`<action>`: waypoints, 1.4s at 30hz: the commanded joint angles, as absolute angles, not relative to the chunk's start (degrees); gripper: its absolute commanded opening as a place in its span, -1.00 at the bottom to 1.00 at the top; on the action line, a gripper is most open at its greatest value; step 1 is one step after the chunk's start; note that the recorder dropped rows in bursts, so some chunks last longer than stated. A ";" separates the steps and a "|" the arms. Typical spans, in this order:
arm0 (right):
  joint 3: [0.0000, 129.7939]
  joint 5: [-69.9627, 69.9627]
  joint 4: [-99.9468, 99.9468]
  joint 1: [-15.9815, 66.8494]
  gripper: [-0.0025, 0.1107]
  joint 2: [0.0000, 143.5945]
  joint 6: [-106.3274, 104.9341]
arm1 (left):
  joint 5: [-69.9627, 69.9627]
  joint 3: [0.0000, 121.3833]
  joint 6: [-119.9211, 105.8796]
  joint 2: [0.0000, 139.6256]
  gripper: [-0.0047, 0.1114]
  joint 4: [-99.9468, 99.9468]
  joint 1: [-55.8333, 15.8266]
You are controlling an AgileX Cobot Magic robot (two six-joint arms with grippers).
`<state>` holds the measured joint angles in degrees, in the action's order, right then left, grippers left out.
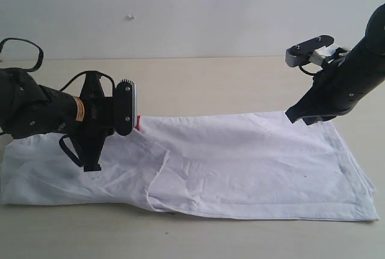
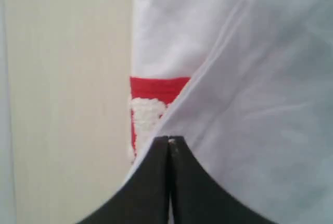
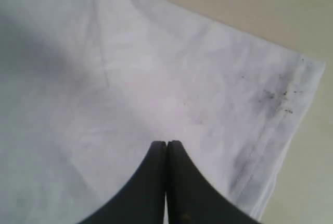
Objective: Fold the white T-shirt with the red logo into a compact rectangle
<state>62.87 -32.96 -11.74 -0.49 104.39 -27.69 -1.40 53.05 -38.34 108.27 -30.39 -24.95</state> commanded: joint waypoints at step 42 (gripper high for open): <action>65.59 -22.43 -11.33 -0.34 -0.96 117.20 -25.89 | 30.38 54.64 -39.17 107.09 -0.92 -15.71 -25.10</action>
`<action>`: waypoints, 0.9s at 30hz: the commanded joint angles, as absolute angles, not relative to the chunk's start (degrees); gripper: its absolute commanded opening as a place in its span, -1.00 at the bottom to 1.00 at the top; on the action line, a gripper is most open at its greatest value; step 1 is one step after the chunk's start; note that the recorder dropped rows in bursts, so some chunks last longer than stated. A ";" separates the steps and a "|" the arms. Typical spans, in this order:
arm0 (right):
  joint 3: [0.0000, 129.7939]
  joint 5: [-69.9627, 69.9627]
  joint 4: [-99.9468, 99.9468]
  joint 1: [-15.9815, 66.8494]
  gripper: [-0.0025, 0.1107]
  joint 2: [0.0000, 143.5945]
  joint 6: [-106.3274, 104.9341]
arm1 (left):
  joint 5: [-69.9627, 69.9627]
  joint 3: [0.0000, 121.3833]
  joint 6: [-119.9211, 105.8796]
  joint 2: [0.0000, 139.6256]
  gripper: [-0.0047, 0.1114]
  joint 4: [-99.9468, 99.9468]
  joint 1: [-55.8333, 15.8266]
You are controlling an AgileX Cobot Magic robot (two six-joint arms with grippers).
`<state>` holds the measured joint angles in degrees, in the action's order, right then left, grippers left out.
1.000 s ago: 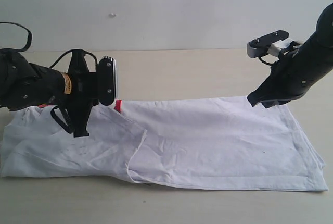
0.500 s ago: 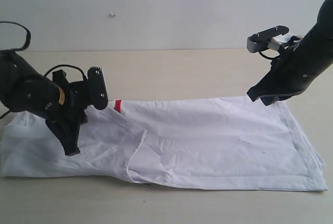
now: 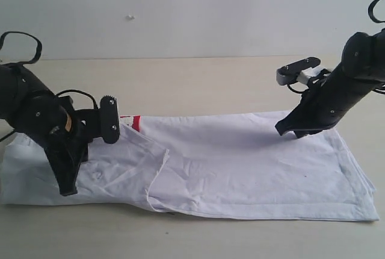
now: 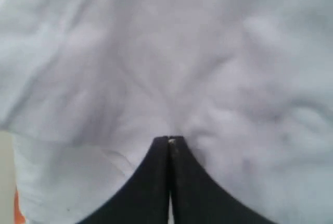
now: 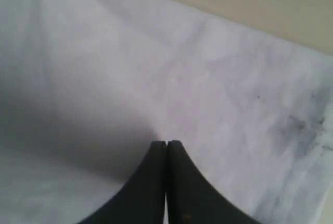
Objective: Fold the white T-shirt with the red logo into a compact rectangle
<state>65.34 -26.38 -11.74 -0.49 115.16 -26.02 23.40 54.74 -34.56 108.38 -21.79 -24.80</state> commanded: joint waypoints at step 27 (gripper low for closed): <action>69.21 -28.80 -12.00 -0.34 -0.96 113.79 -23.22 | 53.61 51.09 -46.68 104.69 -0.92 -7.39 -25.10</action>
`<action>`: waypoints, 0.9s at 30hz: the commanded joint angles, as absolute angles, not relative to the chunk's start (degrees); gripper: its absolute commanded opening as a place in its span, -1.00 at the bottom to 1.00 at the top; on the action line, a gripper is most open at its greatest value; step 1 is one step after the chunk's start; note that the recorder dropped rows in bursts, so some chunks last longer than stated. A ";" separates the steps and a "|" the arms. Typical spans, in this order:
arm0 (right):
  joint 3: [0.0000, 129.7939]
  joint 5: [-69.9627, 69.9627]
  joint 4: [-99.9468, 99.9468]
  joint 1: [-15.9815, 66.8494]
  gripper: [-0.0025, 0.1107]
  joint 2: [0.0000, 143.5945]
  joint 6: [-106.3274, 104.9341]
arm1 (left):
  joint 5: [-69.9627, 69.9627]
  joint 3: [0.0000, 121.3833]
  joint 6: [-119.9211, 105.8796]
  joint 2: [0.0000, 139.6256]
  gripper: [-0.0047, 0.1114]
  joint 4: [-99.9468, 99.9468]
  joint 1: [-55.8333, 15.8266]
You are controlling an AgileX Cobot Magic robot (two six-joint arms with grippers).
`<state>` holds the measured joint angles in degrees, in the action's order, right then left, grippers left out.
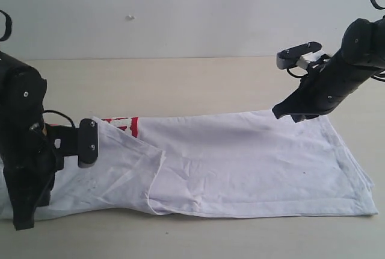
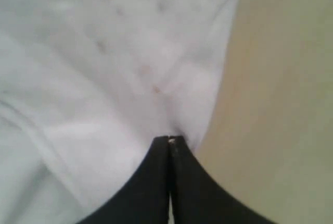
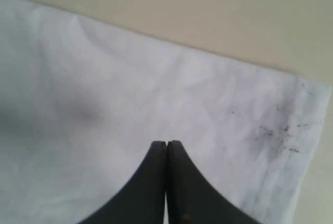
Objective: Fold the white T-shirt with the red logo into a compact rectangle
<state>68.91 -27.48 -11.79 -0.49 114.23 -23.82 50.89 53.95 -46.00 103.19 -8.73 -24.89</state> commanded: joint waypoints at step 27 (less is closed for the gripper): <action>69.21 -28.07 -14.31 -0.34 -0.96 113.79 -23.11 | 30.05 50.65 -44.92 91.61 -0.92 18.32 -1.58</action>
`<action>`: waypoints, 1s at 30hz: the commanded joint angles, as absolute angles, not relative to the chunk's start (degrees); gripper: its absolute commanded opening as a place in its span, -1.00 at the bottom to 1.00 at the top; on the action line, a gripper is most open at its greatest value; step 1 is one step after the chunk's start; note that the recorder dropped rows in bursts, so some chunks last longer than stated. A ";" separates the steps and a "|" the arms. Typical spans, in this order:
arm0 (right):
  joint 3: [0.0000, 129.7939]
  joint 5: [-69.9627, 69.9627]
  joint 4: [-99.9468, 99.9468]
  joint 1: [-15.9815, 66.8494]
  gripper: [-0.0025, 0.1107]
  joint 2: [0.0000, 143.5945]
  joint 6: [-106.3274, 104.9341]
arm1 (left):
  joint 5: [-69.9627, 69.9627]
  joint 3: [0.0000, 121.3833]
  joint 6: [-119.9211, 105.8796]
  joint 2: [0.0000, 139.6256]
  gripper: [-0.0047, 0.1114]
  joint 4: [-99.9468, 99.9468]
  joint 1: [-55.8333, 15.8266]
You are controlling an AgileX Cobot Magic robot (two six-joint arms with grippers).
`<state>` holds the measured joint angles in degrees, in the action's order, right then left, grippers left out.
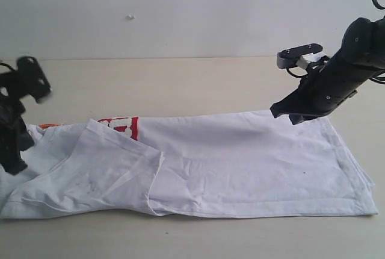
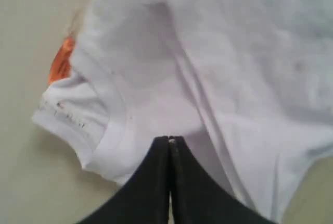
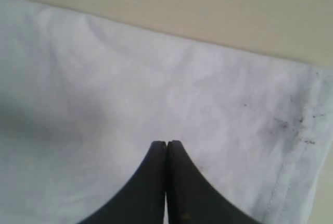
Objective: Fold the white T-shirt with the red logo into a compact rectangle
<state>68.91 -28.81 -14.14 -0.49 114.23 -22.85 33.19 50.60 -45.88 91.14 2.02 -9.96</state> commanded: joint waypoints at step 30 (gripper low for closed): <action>69.21 -28.28 -14.61 -0.34 -0.96 113.79 -24.13 | 43.35 68.98 -44.67 115.69 0.24 36.50 16.04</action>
